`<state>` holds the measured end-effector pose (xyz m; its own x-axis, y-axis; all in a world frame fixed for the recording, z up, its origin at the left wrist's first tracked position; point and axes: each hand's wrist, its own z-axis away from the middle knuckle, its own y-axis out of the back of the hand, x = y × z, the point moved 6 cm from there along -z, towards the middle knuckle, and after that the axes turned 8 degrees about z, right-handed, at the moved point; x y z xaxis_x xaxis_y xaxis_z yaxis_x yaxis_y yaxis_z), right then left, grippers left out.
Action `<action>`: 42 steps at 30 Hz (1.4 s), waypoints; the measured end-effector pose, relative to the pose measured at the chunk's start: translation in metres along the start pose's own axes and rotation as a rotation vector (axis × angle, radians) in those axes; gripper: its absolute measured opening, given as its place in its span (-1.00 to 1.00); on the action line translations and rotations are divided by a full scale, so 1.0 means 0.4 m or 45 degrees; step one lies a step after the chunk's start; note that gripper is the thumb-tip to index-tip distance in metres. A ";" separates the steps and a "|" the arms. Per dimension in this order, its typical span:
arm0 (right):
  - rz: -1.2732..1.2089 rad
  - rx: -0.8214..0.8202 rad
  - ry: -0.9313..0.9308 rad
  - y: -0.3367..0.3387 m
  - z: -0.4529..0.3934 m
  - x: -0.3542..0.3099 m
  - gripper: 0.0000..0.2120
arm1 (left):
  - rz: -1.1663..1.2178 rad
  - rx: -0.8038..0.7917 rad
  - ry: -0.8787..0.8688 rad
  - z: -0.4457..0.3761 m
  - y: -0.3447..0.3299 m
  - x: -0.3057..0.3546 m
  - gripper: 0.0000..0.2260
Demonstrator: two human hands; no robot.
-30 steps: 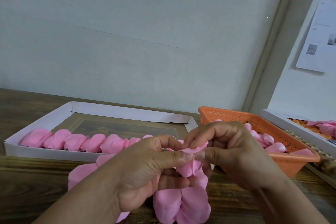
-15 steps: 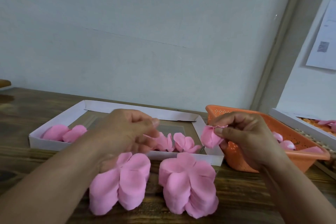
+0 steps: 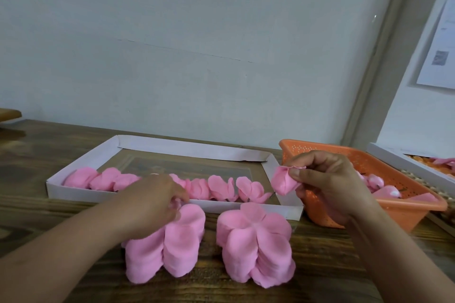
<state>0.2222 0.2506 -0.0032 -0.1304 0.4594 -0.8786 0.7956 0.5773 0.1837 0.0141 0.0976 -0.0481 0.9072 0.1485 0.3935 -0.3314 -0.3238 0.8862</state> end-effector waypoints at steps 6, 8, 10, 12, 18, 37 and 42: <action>-0.036 -0.029 0.006 0.000 -0.001 0.005 -0.94 | -0.062 0.031 0.003 -0.001 -0.017 0.007 -0.82; -0.044 -0.020 0.008 0.001 -0.003 0.006 -0.93 | -0.084 0.088 -0.008 0.002 -0.018 0.010 -0.84; -0.045 -0.013 0.010 0.003 -0.004 0.006 -0.92 | -0.085 0.162 -0.019 0.007 -0.021 0.018 -0.86; -0.029 -0.014 0.012 0.006 -0.004 0.006 -0.93 | -0.058 0.224 -0.024 0.011 -0.017 0.021 -0.86; -0.014 -0.028 0.018 0.001 0.000 0.003 -0.95 | 0.363 0.307 0.056 0.013 0.022 0.000 -0.73; 0.001 -0.025 0.001 -0.007 0.004 -0.003 -0.90 | 0.218 -0.013 -0.222 -0.046 0.109 0.101 -0.73; -0.030 -0.025 0.013 -0.006 0.006 -0.009 -0.96 | 0.237 0.170 -0.119 -0.084 0.131 0.107 -0.71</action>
<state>0.2223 0.2457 -0.0014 -0.1552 0.4523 -0.8782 0.7806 0.6011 0.1716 0.0267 0.1181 0.0233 0.8560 -0.0105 0.5168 -0.4633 -0.4592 0.7580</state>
